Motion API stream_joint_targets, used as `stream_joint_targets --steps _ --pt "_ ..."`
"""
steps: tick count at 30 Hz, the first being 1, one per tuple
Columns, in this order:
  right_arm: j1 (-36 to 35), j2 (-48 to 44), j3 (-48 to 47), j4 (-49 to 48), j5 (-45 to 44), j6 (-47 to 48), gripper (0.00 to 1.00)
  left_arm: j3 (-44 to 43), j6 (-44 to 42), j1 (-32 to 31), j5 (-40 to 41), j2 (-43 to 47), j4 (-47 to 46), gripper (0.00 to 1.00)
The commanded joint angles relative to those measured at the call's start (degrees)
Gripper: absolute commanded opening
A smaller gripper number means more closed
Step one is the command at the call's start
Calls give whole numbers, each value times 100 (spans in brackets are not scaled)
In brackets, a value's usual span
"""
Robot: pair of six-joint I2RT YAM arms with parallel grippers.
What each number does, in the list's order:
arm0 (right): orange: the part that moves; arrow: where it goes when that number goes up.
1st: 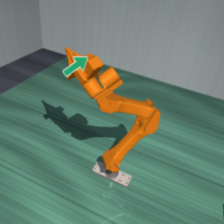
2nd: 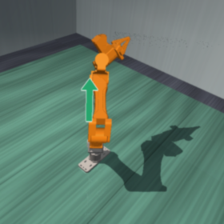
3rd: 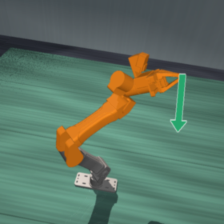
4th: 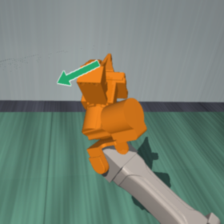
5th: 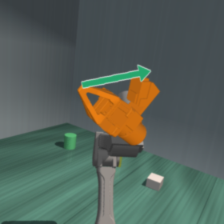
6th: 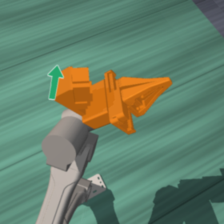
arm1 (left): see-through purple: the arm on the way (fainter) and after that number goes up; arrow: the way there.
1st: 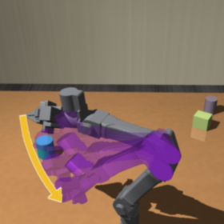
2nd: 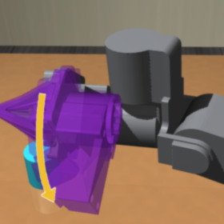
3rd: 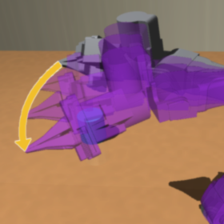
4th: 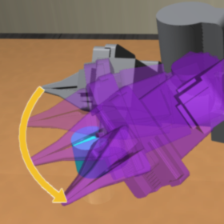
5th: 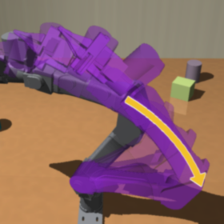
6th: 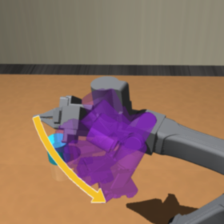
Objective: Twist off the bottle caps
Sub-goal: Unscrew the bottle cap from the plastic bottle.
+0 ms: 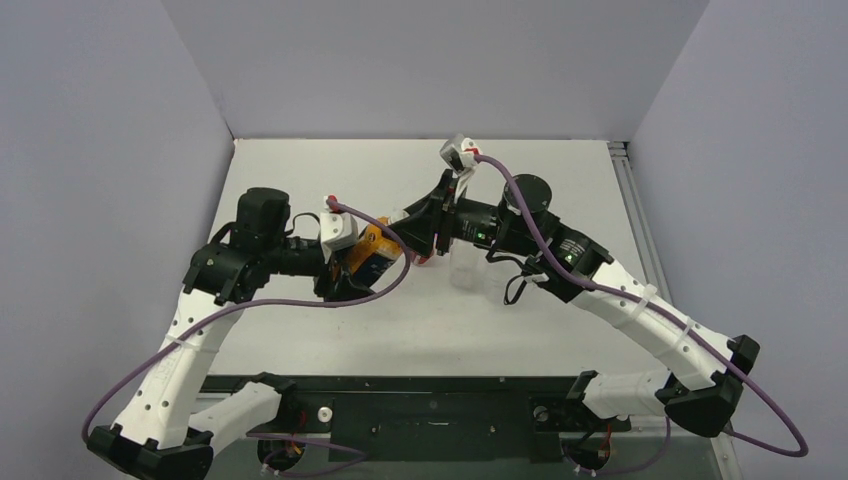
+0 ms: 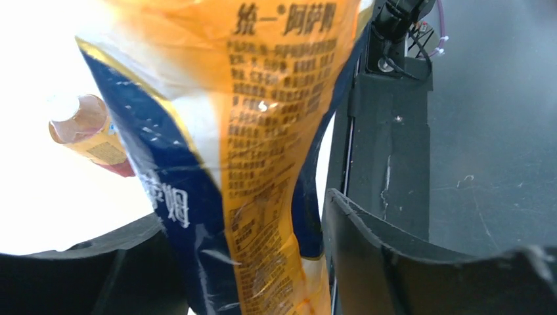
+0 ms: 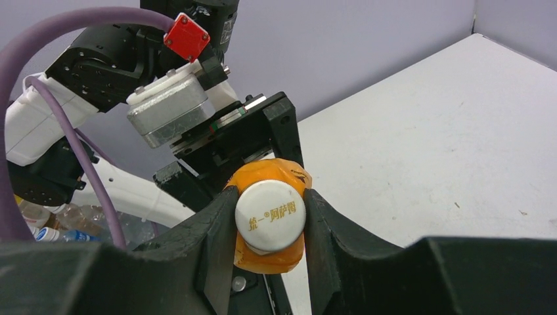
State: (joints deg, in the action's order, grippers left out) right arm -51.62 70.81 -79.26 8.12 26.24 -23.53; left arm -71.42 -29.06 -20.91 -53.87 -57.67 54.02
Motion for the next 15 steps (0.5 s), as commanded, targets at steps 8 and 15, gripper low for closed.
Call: stream_joint_targets --steps 8,15 --pt "27 -126 134 -758 22 -322 19 -50 590 -26 -267 208 -621 31" --pt "-178 -261 24 -325 -1954 -614 71 366 1249 -39 395 515 -1313 20"
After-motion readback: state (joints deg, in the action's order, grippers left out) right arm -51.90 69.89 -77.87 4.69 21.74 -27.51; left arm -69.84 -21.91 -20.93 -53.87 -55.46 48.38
